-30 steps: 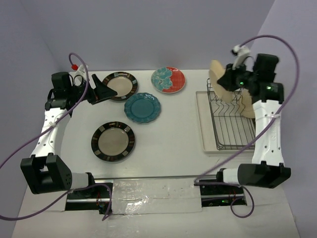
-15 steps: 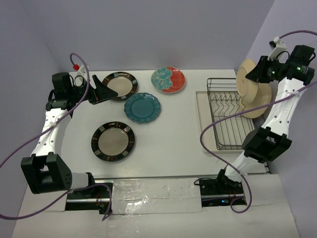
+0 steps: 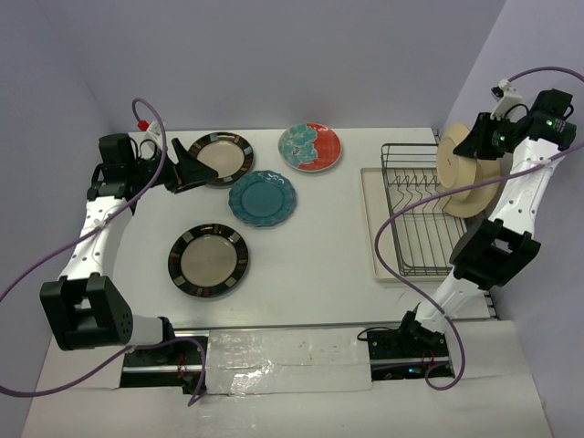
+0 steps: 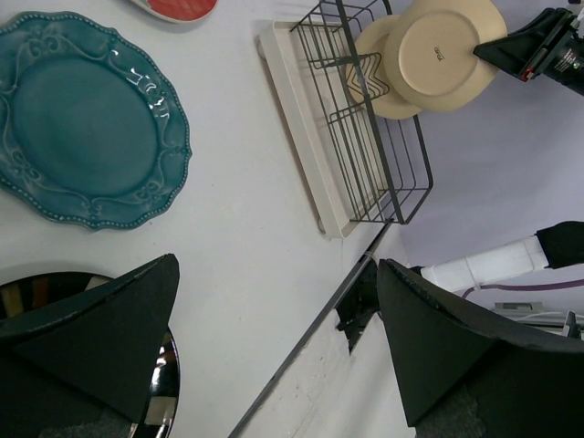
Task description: Load the plates into the dish rack
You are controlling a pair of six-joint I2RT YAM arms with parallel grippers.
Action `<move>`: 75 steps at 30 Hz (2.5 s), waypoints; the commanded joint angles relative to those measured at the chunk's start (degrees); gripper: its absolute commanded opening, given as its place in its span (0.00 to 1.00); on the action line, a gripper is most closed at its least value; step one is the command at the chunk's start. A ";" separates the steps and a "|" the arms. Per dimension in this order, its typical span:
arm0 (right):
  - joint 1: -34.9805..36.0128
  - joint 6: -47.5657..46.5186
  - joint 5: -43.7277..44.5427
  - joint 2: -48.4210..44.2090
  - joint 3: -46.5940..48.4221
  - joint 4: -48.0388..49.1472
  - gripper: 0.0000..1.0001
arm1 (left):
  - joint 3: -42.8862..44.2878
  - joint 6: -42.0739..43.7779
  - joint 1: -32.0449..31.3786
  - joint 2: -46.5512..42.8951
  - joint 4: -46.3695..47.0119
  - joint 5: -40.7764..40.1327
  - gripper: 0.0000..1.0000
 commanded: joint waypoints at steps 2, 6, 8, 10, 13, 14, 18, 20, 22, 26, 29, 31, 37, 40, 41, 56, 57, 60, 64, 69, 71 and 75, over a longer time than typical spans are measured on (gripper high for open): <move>-1.19 -1.73 -1.95 0.02 2.04 3.17 0.00 | 0.87 -0.63 -0.21 -0.06 3.25 1.11 0.99; -1.81 -1.82 -2.56 1.16 0.72 4.05 0.00 | 1.75 -0.10 -0.21 0.38 2.11 0.84 0.99; -2.16 -1.65 -3.35 2.13 0.72 3.88 0.00 | 1.75 0.25 -0.21 0.47 1.76 0.58 0.99; -2.42 -1.30 -3.96 2.66 0.72 3.79 0.00 | 1.66 0.34 -0.21 0.64 1.67 0.49 0.99; -2.95 -1.21 -4.85 3.19 1.07 3.52 0.00 | 1.22 0.34 -0.21 0.47 1.76 0.14 0.99; -2.95 -0.86 -4.94 3.28 1.16 3.61 0.00 | 1.14 0.34 -0.21 0.47 1.84 0.05 0.99; -3.13 -0.33 -3.97 4.15 0.81 3.79 0.06 | 0.78 -0.28 -0.21 0.64 2.55 -0.12 0.99; -3.04 0.02 -3.01 4.59 0.29 3.87 0.17 | 0.96 -0.10 -0.21 0.82 2.20 -0.12 0.99; -3.13 0.46 -2.39 5.12 -0.07 4.40 0.24 | 1.13 -0.01 -0.21 1.17 1.84 -0.12 0.99; -3.04 1.43 -1.34 5.91 0.28 4.49 0.33 | 1.05 -0.45 -0.21 1.44 1.93 0.05 0.99; -3.04 1.78 0.59 6.35 0.98 4.49 0.36 | 1.22 -0.63 -0.21 1.52 2.11 0.14 0.99; -3.04 1.52 2.00 6.44 1.51 4.05 0.39 | 0.96 -0.80 -0.30 1.44 2.28 0.14 0.99; -2.60 1.79 9.99 3.46 -0.16 6.86 0.67 | 1.13 -0.72 -0.21 1.61 2.28 -0.04 0.99; -2.42 1.17 12.71 1.26 -1.03 8.35 0.79 | 1.49 -0.02 -0.21 1.70 1.24 -0.91 0.99; -2.16 0.82 13.60 -0.05 -1.56 8.71 0.81 | 1.83 0.51 -0.21 1.79 0.53 -1.96 0.99; 9.70 -3.32 31.02 -15.35 -6.57 18.99 1.00 | -2.20 10.71 0.23 6.78 -1.33 -22.98 0.99; 10.23 -3.58 29.79 -15.79 -6.40 18.38 1.00 | -2.55 10.71 0.23 7.75 -0.62 -22.63 0.99; 13.39 -3.14 26.45 -17.29 -7.27 16.98 1.00 | -3.35 10.36 0.05 10.83 2.62 -21.57 0.94; 18.57 -2.35 23.99 -19.48 -8.86 15.57 1.00 | -2.91 9.48 -0.47 18.30 5.97 -16.83 0.86; 23.94 -0.59 21.52 -20.37 -9.83 14.60 1.00 | -5.10 3.33 -2.13 24.62 14.05 -14.45 0.83; 25.34 -0.24 21.34 -20.28 -9.30 13.99 1.00 | -5.37 1.75 -3.02 26.12 17.21 -16.11 0.83; 26.40 -0.06 21.52 -20.10 -8.68 13.37 1.00 | -4.93 -1.33 -3.64 30.78 21.79 -17.61 0.80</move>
